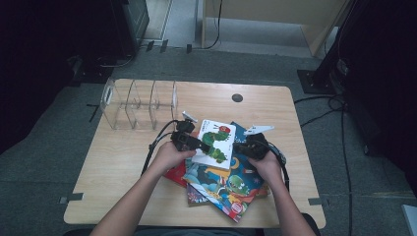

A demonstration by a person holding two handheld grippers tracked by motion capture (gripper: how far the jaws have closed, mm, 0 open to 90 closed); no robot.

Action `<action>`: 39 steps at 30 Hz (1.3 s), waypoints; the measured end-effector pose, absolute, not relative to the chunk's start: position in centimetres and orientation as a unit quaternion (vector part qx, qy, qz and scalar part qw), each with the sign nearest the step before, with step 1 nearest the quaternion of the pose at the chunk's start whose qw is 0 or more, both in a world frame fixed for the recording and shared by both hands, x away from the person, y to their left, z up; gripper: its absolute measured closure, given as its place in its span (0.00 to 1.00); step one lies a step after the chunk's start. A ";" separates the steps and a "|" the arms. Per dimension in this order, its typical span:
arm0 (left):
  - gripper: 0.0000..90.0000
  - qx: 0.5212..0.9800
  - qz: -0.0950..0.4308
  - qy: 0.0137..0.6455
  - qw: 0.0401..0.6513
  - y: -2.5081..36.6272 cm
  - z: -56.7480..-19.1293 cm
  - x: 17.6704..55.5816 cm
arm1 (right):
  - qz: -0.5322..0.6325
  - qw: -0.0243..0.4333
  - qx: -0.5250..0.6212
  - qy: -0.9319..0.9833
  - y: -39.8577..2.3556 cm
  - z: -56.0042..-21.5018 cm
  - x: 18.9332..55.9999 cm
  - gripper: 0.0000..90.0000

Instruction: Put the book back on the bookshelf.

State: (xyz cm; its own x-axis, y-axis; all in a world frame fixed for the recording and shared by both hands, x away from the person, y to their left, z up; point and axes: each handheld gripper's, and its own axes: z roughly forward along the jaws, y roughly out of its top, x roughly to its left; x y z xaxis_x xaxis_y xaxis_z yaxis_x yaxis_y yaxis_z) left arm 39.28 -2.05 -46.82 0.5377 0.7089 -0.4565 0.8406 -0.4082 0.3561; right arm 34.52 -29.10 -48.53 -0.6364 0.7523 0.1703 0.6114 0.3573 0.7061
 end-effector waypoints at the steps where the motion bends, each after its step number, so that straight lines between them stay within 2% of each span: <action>1: 0.32 0.831 -0.118 0.466 0.280 -2.0 -46.8 39.3 | 0.385 0.092 0.416 0.819 -29.1 -48.5 34.5 1.00; 4: 0.32 0.838 -0.068 0.477 0.257 -2.9 -46.6 38.5 | 0.389 0.085 0.417 0.817 -28.6 -48.6 34.5 1.00; 6: 0.32 0.833 -0.063 0.486 0.258 -3.0 -46.6 38.4 | 0.385 0.089 0.420 0.817 -28.5 -48.5 34.4 1.00; 7: 0.32 0.831 -0.065 0.490 0.257 -2.9 -46.5 38.5 | 0.383 0.091 0.422 0.816 -28.4 -48.5 34.4 1.00; 9: 0.39 0.826 -0.075 0.493 0.262 -2.5 -46.5 38.7 | 0.390 0.083 0.435 0.807 -28.5 -48.6 34.3 1.00; 11: 0.43 0.813 -0.102 0.505 0.270 -1.8 -46.5 39.3 | 0.396 0.073 0.440 0.803 -28.6 -48.7 34.5 1.00; 18: 0.47 0.804 -0.123 0.507 0.285 -1.1 -46.8 39.5 | 0.400 0.068 0.434 0.804 -28.8 -48.8 34.6 1.00; 23: 0.43 0.822 -0.095 0.492 0.270 -1.2 -46.6 38.8 | 0.401 0.069 0.430 0.806 -28.5 -48.8 34.6 1.00; 28: 0.46 0.817 -0.112 0.499 0.264 0.1 -46.6 37.9 | 0.396 0.059 0.417 0.816 -27.9 -48.7 34.3 1.00; 31: 0.41 0.813 -0.089 0.514 0.261 1.3 -46.4 37.5 | 0.392 0.061 0.413 0.819 -27.8 -48.7 34.2 1.00; 35: 0.36 0.799 -0.131 0.524 0.264 1.7 -47.1 37.3 | 0.392 0.056 0.416 0.818 -27.7 -48.7 34.3 1.00; 37: 0.34 0.796 -0.122 0.529 0.266 1.6 -47.2 37.0 | 0.393 0.056 0.416 0.818 -27.7 -48.7 34.3 1.00; 39: 0.28 0.790 -0.127 0.537 0.267 1.4 -47.6 36.8 | 0.401 0.034 0.415 0.816 -27.6 -48.8 34.2 1.00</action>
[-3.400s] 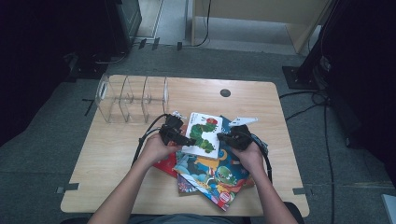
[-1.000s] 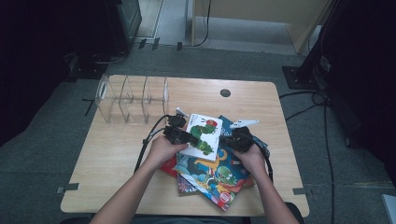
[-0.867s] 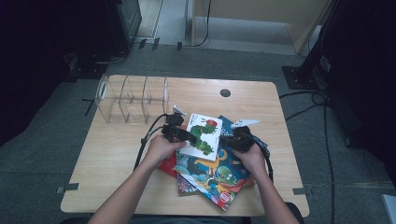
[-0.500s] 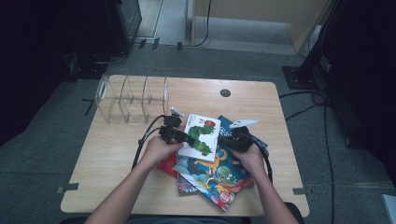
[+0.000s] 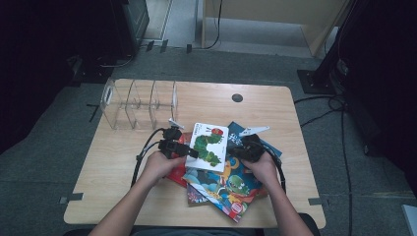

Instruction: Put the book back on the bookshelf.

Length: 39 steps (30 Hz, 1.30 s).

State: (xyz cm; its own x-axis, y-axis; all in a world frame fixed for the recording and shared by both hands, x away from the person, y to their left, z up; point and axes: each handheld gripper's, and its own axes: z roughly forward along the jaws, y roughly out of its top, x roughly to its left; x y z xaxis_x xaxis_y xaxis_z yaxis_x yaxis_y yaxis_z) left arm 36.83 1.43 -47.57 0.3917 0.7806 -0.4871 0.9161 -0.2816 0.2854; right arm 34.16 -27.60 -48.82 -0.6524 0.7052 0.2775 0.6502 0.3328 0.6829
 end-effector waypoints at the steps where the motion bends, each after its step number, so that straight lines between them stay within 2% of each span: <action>1: 0.28 0.790 -0.127 0.537 0.267 1.4 -47.6 36.8 | 0.401 0.034 0.415 0.816 -27.6 -48.8 34.2 1.00; 5: 0.26 0.794 -0.118 0.533 0.268 1.3 -47.6 36.6 | 0.404 0.024 0.400 0.822 -26.9 -48.9 33.9 1.00; 9: 0.30 0.791 -0.125 0.536 0.267 1.5 -47.4 36.7 | 0.406 0.022 0.393 0.825 -26.2 -48.9 33.9 1.00; 14: 0.50 0.792 -0.130 0.530 0.275 2.2 -46.1 37.1 | 0.401 0.022 0.389 0.829 -25.9 -48.8 33.8 1.00; 15: 0.50 0.789 -0.129 0.528 0.285 2.4 -45.5 37.2 | 0.404 0.021 0.390 0.827 -26.0 -48.9 33.8 1.00; 19: 0.64 0.793 -0.136 0.514 0.297 2.5 -43.2 37.7 | 0.403 0.021 0.392 0.827 -26.3 -48.9 33.7 1.00; 22: 0.66 0.815 -0.126 0.498 0.268 1.4 -41.7 38.1 | 0.403 0.027 0.388 0.829 -26.2 -48.8 33.7 1.00; 27: 0.67 0.817 -0.148 0.499 0.249 0.1 -40.8 38.7 | 0.405 0.025 0.390 0.827 -26.3 -48.9 33.7 1.00; 29: 0.64 0.822 -0.147 0.499 0.232 -0.8 -40.5 38.9 | 0.407 0.024 0.390 0.826 -26.4 -48.9 33.7 1.00; 33: 0.74 0.827 -0.144 0.483 0.247 -1.6 -39.3 39.1 | 0.407 0.028 0.386 0.827 -26.2 -48.9 33.6 0.98; 35: 0.73 0.841 -0.124 0.476 0.227 -2.6 -38.9 39.2 | 0.409 0.031 0.381 0.828 -26.0 -48.9 33.6 0.98; 37: 0.72 0.844 -0.123 0.474 0.220 -3.1 -38.8 39.4 | 0.410 0.033 0.379 0.829 -25.9 -48.9 33.6 0.98; 39: 0.76 0.843 -0.129 0.471 0.224 -3.2 -38.8 39.6 | 0.411 0.034 0.379 0.828 -25.9 -48.9 33.6 0.98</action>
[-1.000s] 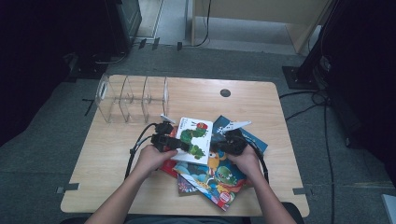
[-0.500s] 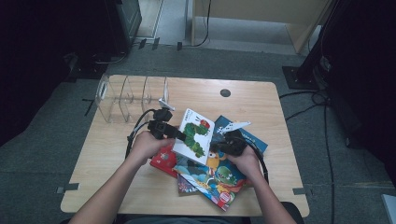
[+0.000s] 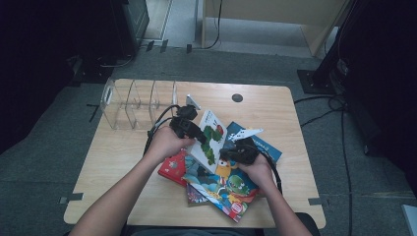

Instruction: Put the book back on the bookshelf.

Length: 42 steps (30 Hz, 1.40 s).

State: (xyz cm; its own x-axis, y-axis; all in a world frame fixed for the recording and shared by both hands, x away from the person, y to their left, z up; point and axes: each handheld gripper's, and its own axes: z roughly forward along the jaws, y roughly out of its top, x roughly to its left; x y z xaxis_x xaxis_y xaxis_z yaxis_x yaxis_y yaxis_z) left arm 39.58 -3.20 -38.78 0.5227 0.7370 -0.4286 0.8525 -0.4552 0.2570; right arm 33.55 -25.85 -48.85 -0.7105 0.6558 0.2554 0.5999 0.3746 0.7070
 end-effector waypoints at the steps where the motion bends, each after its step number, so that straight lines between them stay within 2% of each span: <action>1: 0.77 0.841 -0.135 0.472 0.229 -3.3 -38.8 39.7 | 0.412 0.036 0.379 0.828 -25.8 -48.8 33.5 0.98; 5: 0.77 0.854 -0.132 0.460 0.203 -4.7 -39.0 40.2 | 0.411 0.042 0.374 0.830 -25.6 -48.9 33.5 0.98; 11: 0.80 0.856 -0.134 0.459 0.198 -5.5 -39.4 40.8 | 0.410 0.048 0.370 0.832 -25.5 -48.9 33.6 0.96; 17: 0.86 0.863 -0.123 0.447 0.201 -5.7 -39.0 40.9 | 0.411 0.043 0.365 0.834 -25.4 -48.9 33.6 0.87; 22: 0.86 0.873 -0.105 0.436 0.192 -5.3 -38.6 40.7 | 0.414 0.054 0.365 0.832 -25.7 -48.9 33.6 0.75; 26: 0.86 0.876 -0.089 0.433 0.193 -4.5 -37.9 40.4 | 0.416 0.075 0.368 0.828 -26.1 -49.0 33.6 0.65; 33: 0.86 0.869 -0.058 0.443 0.212 -1.8 -36.4 39.6 | 0.406 0.114 0.366 0.829 -26.1 -49.1 33.7 0.55; 42: 0.86 0.852 -0.039 0.467 0.231 1.4 -35.4 38.6 | 0.400 0.140 0.357 0.832 -25.9 -49.3 33.9 0.50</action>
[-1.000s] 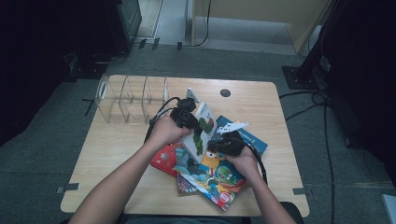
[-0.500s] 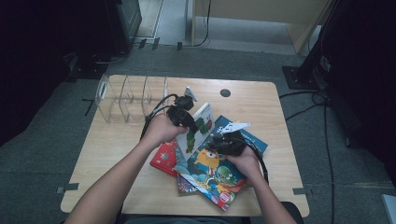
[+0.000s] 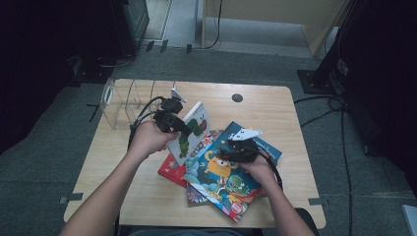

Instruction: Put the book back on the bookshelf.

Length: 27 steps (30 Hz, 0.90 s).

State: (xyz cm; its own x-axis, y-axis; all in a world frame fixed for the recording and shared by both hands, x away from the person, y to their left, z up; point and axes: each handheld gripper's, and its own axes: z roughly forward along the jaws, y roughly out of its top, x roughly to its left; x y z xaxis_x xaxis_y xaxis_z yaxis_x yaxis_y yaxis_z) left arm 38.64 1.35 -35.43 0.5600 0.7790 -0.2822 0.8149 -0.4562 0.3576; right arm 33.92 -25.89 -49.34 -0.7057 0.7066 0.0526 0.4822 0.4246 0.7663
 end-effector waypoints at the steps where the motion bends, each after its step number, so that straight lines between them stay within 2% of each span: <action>1: 0.86 0.852 -0.039 0.467 0.231 1.4 -35.4 38.6 | 0.399 0.141 0.360 0.831 -25.9 -49.3 33.9 0.50; 27: 0.86 0.801 -0.010 0.551 0.233 9.6 -35.9 35.3 | 0.394 0.149 0.359 0.833 -25.7 -49.4 34.2 0.48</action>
State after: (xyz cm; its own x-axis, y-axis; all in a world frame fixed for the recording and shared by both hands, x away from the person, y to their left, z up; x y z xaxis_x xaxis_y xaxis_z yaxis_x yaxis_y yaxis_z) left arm 35.28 9.63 -35.94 0.3924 0.8787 -0.2719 0.8877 -0.2843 0.3622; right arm 34.17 -25.70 -49.40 -0.6977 0.7155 0.0353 0.4807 0.4310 0.7636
